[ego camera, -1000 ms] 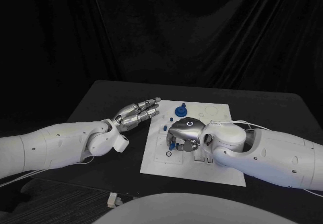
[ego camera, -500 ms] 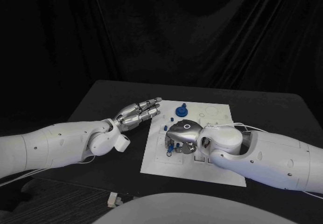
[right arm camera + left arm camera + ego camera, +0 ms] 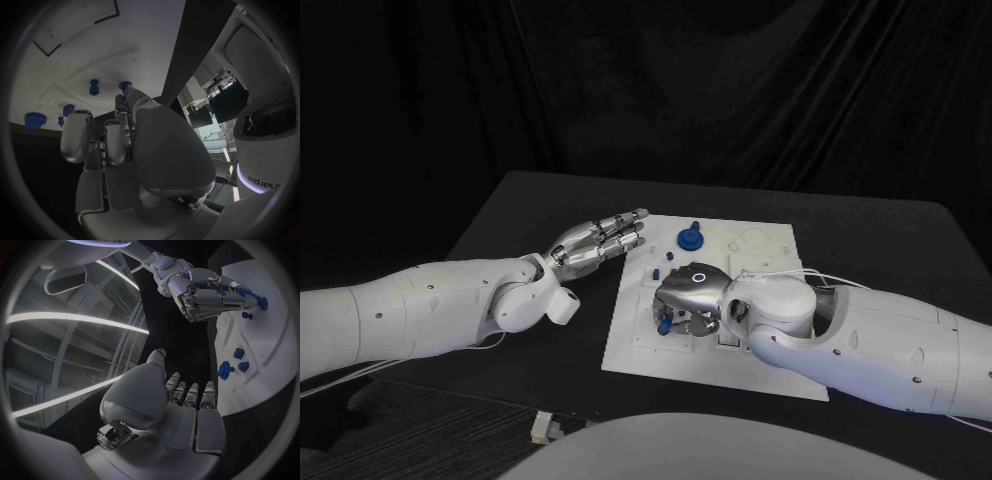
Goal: Assemble the parts on the task board
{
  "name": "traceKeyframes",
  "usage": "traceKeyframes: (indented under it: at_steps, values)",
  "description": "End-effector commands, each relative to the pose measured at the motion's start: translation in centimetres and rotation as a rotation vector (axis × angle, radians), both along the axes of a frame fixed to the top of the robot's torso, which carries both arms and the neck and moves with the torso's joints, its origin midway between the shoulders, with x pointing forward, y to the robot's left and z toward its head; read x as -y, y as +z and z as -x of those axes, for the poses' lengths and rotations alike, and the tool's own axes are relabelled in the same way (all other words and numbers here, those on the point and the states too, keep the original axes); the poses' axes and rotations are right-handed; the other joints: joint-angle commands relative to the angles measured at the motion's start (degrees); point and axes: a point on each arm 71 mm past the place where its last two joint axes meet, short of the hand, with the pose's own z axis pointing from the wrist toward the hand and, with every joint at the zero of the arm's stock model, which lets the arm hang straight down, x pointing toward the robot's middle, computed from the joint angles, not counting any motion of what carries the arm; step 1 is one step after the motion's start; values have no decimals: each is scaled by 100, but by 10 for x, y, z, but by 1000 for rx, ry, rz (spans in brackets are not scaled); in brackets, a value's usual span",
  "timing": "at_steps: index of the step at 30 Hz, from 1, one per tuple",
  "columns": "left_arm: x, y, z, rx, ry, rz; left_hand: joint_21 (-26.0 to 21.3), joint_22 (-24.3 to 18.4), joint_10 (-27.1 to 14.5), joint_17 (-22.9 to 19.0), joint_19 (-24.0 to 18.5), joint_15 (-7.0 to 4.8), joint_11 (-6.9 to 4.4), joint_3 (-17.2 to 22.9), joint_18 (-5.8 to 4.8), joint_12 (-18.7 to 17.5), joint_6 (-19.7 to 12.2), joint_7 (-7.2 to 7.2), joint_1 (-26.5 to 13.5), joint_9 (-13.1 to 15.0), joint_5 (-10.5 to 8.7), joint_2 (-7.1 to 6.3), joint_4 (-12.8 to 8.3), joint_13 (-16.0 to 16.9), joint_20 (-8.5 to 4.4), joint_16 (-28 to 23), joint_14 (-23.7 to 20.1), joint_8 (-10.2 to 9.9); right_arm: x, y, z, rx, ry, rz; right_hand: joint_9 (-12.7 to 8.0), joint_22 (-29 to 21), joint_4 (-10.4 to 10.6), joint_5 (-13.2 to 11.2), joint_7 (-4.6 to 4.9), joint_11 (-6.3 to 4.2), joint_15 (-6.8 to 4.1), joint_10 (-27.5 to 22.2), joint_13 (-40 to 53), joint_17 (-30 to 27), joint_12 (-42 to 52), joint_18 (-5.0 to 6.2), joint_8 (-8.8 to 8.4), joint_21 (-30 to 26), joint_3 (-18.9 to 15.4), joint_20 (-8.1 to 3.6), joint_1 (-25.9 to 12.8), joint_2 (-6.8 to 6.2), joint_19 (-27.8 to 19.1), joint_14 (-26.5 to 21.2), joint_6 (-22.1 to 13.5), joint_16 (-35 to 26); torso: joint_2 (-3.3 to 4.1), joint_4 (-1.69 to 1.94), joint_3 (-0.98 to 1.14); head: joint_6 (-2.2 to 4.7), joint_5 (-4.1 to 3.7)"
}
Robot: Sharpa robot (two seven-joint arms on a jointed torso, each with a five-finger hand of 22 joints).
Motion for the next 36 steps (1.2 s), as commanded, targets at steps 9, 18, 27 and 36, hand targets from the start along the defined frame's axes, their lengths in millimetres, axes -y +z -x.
traceKeyframes:
  at_steps: [9,18,27,36]
  values:
    - [3,3,0,24,-5,43,-22,2,-18,-7,14,-26,-6,16,25,-22,-51,-7,-27,-9,20,18,8,-10,-29,-21,8,10,1,-7,0,7,-4,33,514,923,-44,80,5,31,29,24,0,-9,-51,34,-19,7,83,8,-77,-17,-32,193,18,11,1,-1,1,0,-21]
    - [3,2,0,21,-9,45,-23,0,-19,-7,13,-26,-4,23,26,-22,-46,-1,-27,-8,24,32,11,-10,-19,-21,8,12,1,-7,1,24,2,28,515,923,-61,102,11,32,31,37,5,-10,-49,34,-34,7,106,9,-86,-31,-32,192,3,10,2,0,0,0,-26]
    - [3,2,-1,18,-13,45,-21,4,-20,-7,15,-25,0,32,27,-25,-41,7,-26,-7,31,48,15,-11,-11,-21,8,15,-1,-7,2,25,13,21,446,913,-78,55,36,87,76,-115,7,-42,-110,39,-283,-40,237,42,-271,-140,-52,173,-347,-9,1,2,1,0,-17]
    - [3,2,-1,17,-13,43,-21,3,-20,-7,15,-24,2,36,28,-24,-39,12,-25,-6,35,54,16,-10,-7,-21,8,16,0,-7,3,26,18,11,271,902,-48,-170,-174,150,121,-383,12,-54,-151,50,-675,-84,362,89,-543,-297,-72,156,-1085,-12,1,2,0,0,-15]
